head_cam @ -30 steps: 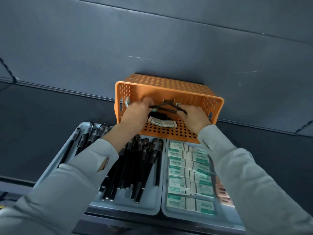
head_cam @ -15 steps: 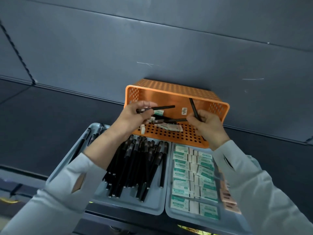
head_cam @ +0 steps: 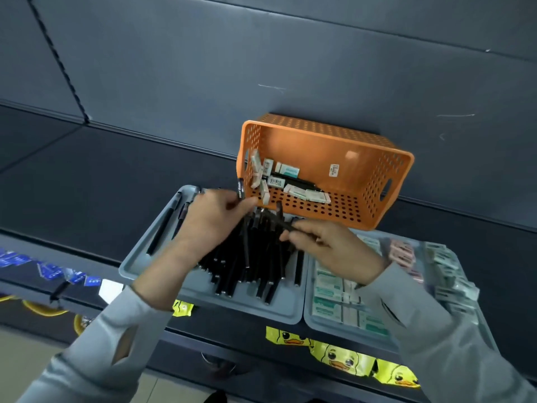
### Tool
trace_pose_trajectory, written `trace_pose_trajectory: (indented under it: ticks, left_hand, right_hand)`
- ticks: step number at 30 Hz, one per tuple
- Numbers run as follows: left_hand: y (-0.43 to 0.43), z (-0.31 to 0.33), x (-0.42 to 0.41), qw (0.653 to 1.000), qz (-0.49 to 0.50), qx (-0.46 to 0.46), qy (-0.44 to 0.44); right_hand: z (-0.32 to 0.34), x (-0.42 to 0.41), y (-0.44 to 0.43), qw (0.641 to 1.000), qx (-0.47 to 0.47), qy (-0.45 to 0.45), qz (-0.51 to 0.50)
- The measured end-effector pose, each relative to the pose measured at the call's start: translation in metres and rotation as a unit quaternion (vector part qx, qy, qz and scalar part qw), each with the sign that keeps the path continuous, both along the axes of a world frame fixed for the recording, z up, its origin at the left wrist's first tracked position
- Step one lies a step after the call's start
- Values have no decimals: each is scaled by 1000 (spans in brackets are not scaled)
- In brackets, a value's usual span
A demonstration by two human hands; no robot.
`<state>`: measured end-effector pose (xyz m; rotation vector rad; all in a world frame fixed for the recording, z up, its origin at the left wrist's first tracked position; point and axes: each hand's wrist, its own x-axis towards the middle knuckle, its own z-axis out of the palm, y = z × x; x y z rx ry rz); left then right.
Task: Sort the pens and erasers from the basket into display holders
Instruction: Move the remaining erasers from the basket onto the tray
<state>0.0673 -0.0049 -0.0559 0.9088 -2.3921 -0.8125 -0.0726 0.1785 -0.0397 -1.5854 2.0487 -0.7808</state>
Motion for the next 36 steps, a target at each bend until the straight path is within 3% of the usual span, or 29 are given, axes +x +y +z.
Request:
trace_pose_trajectory:
  ticks: [4,7,14,17,20,25,28,32,36]
  left_hand:
    - [3,-9,-10,992,13,-104,-74]
    - [7,-18,-14,984,-7,-159,-77]
    - [4,-35,-10,978,-45,-202,17]
    - [4,-34,-10,976,-48,-212,6]
    - [3,-29,-14,976,-47,-213,0]
    - [2,-20,-40,960,-102,-258,24]
    - [-1,-18,-63,944,-144,-296,-15]
    - [-11,-26,-84,942,-155,-268,-126]
    - [-20,-35,-90,933,-163,-271,-170]
  right_hand:
    - [-4,-16,-8,983,-34,181,13]
    - [-13,-16,-16,965,-40,253,60]
    - [-8,-22,-21,984,36,159,74]
    - [11,-49,-26,990,11,136,-23]
    - [17,-77,-46,976,41,170,-126]
    - [-8,-105,-96,958,107,226,-138]
    - [-13,-114,-114,945,128,263,-146]
    - [-8,-117,-125,932,191,282,-125]
    - [4,-117,-129,914,255,301,-97]
